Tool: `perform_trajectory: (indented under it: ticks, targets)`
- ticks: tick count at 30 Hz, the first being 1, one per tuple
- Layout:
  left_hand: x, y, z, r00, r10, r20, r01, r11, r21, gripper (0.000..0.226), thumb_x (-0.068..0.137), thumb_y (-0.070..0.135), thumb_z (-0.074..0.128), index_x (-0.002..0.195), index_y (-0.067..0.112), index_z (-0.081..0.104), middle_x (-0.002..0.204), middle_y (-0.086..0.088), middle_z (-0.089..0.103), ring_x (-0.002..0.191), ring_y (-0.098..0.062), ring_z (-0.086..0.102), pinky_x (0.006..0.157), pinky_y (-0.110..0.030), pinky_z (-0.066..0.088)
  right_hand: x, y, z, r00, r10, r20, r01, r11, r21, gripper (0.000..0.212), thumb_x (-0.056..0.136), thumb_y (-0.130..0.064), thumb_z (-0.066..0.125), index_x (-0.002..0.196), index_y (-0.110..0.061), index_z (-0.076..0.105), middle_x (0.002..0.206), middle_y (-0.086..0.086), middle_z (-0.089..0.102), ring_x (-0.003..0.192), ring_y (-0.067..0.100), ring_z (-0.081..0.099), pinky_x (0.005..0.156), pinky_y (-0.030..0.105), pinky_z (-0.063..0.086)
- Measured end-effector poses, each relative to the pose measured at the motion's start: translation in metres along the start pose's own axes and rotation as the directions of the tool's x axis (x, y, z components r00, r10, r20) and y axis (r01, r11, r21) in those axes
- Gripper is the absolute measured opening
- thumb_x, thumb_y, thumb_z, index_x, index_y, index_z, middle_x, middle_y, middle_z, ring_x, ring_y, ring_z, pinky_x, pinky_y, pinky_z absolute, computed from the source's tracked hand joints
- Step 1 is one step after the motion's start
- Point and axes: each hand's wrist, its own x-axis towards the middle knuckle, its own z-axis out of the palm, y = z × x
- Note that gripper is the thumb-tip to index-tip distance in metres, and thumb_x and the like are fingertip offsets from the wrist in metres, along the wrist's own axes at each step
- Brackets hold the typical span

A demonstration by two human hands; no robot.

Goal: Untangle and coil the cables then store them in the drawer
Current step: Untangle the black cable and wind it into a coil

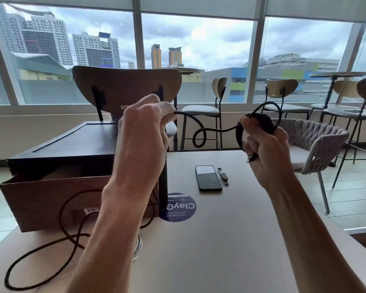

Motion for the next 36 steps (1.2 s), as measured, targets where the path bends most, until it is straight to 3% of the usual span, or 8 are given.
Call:
perform_trajectory:
  ticks: [3,7,13,17,20,24,30,36]
  targets:
    - [-0.016,-0.020,0.029,0.995,-0.010,0.098,0.017,0.998,-0.064,0.016,0.095,0.000,0.062,0.093,0.008,0.076,0.081,0.006,0.065,0.072,-0.006,0.061,0.074,-0.018,0.055,-0.002,0.001,0.005,0.998,0.031,0.062,-0.032,0.999,0.023,0.032,0.086,-0.009,0.066,0.109,0.010,0.054,0.045,-0.010,0.028,0.045,0.010,0.016,0.049,0.029,0.015]
    - [-0.041,-0.043,0.057,0.919,-0.009,0.394,0.090,0.978,-0.187,0.028,0.096,-0.006,0.055,0.095,0.012,0.076,0.073,0.007,0.064,0.068,-0.006,0.063,0.066,-0.022,0.054,-0.001,-0.006,0.001,0.999,0.006,0.032,-0.009,0.995,0.096,0.018,0.085,-0.011,0.066,0.088,0.004,0.056,0.044,-0.011,0.029,0.040,0.005,0.021,0.045,0.021,0.022]
    - [-0.052,-0.028,0.070,0.609,-0.003,0.793,0.457,0.819,-0.348,0.018,0.102,0.003,0.049,0.101,0.019,0.055,0.068,0.004,0.063,0.064,-0.010,0.051,0.066,-0.029,0.044,0.007,-0.003,-0.019,0.997,0.020,-0.077,-0.002,0.973,0.230,0.007,0.092,-0.007,0.062,0.086,-0.009,0.062,0.046,-0.009,0.026,0.042,0.005,0.020,0.044,0.018,0.028]
    - [-0.047,-0.014,0.063,0.480,0.130,0.868,0.539,0.737,-0.408,0.019,0.103,0.000,0.046,0.092,0.012,0.055,0.071,0.000,0.059,0.069,-0.016,0.047,0.069,-0.026,0.042,0.008,0.008,-0.021,0.985,0.014,-0.172,0.015,0.986,0.166,0.018,0.092,-0.006,0.064,0.077,-0.011,0.055,0.045,-0.008,0.027,0.044,0.008,0.020,0.047,0.023,0.025]
    - [-0.041,-0.014,0.053,0.533,0.133,0.835,0.605,0.630,-0.487,0.018,0.103,-0.002,0.044,0.096,0.009,0.057,0.073,0.000,0.053,0.072,-0.018,0.042,0.067,-0.024,0.037,0.009,0.014,-0.020,0.943,-0.048,-0.328,0.046,0.999,-0.015,0.031,0.090,-0.005,0.067,0.064,-0.018,0.058,0.047,-0.010,0.037,0.045,0.008,0.026,0.048,0.027,0.020]
    - [-0.029,-0.016,0.042,0.646,0.024,0.763,0.695,0.396,-0.601,0.005,0.100,0.009,0.052,0.098,0.008,0.056,0.068,0.005,0.053,0.067,-0.009,0.046,0.064,-0.019,0.038,0.012,0.017,-0.030,0.881,-0.224,-0.418,0.132,0.963,-0.237,0.021,0.084,-0.011,0.072,0.065,-0.019,0.068,0.060,-0.005,0.054,0.060,0.015,0.045,0.054,0.026,0.037]
    - [-0.025,-0.014,0.051,0.782,-0.268,0.562,0.593,0.598,-0.539,0.014,0.096,0.003,0.061,0.083,0.007,0.063,0.085,-0.012,0.065,0.070,-0.012,0.069,0.066,-0.019,0.055,0.012,0.014,-0.019,0.898,-0.335,-0.287,0.211,0.897,-0.389,0.026,0.086,-0.011,0.070,0.065,-0.023,0.063,0.052,-0.020,0.053,0.056,0.003,0.046,0.058,0.019,0.040]
    - [-0.020,-0.044,0.029,0.819,-0.286,0.497,0.526,0.721,-0.452,0.018,0.098,0.004,0.058,0.088,0.009,0.072,0.079,-0.010,0.072,0.077,-0.020,0.074,0.072,-0.022,0.059,0.015,0.004,-0.033,0.838,-0.388,-0.383,0.225,0.886,-0.405,0.028,0.083,-0.014,0.072,0.060,-0.024,0.061,0.052,-0.018,0.051,0.059,0.004,0.044,0.059,0.026,0.039]
